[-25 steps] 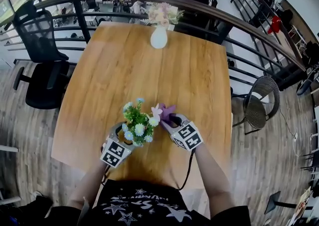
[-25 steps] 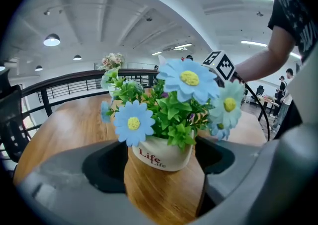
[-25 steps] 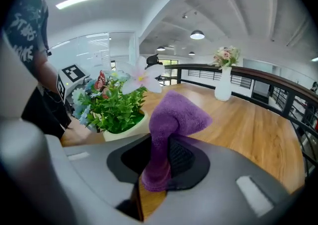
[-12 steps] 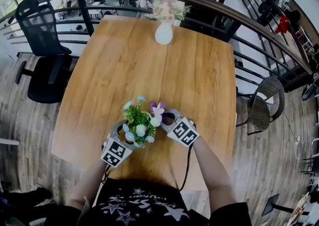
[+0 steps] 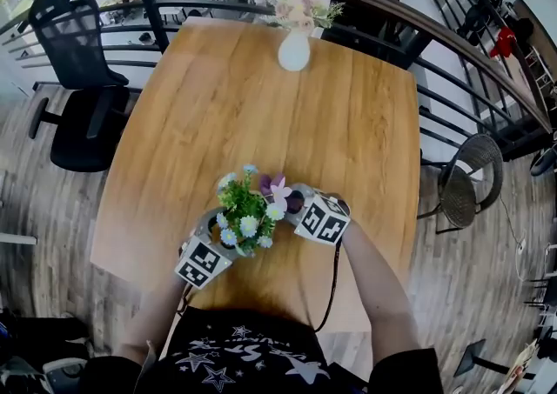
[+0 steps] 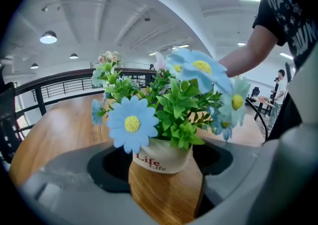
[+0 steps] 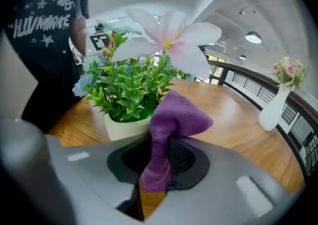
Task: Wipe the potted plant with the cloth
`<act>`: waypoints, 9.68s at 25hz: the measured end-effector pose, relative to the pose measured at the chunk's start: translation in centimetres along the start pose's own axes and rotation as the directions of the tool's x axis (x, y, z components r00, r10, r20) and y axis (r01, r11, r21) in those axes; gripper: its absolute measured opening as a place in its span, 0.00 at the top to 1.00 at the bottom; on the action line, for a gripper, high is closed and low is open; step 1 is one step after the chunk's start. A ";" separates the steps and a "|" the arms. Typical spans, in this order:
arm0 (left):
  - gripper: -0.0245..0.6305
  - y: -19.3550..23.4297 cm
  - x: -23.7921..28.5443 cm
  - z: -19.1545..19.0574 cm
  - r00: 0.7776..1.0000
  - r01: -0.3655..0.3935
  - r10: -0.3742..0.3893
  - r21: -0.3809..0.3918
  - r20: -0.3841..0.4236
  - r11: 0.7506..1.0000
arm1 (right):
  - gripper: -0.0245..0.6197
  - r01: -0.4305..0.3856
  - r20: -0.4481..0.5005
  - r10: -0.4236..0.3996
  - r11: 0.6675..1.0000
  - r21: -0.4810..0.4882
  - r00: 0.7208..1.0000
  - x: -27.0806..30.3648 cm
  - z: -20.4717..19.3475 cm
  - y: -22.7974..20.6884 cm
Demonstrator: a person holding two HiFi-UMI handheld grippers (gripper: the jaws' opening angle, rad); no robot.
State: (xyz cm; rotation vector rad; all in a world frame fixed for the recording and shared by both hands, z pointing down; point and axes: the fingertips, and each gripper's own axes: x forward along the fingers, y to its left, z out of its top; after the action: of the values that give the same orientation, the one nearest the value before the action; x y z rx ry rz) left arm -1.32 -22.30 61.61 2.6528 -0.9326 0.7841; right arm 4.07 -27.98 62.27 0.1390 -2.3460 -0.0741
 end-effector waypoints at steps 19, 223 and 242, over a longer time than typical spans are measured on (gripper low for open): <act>0.36 -0.1 0.0 -0.1 0.999 -0.036 0.036 -0.014 -0.024 0.999 | 0.84 0.027 0.026 -0.033 0.979 0.201 0.999 -1.7 -1.4 5.0; 0.25 -3.7 7.3 2.7 0.816 0.574 -0.534 0.416 -0.220 0.705 | 0.83 0.330 -0.101 -0.387 0.590 0.737 0.917 -3.8 -4.7 9.5; 0.26 -4.2 8.9 3.6 0.961 0.273 -0.258 0.209 -0.095 0.939 | 0.83 0.318 -0.086 -0.395 0.571 0.757 0.915 -3.3 -3.9 11.0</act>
State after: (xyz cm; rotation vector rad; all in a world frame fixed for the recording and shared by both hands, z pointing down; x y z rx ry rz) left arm 8.65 -24.94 63.37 2.8375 -0.4775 0.9499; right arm 8.26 -16.75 63.71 1.0589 -2.2476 0.7512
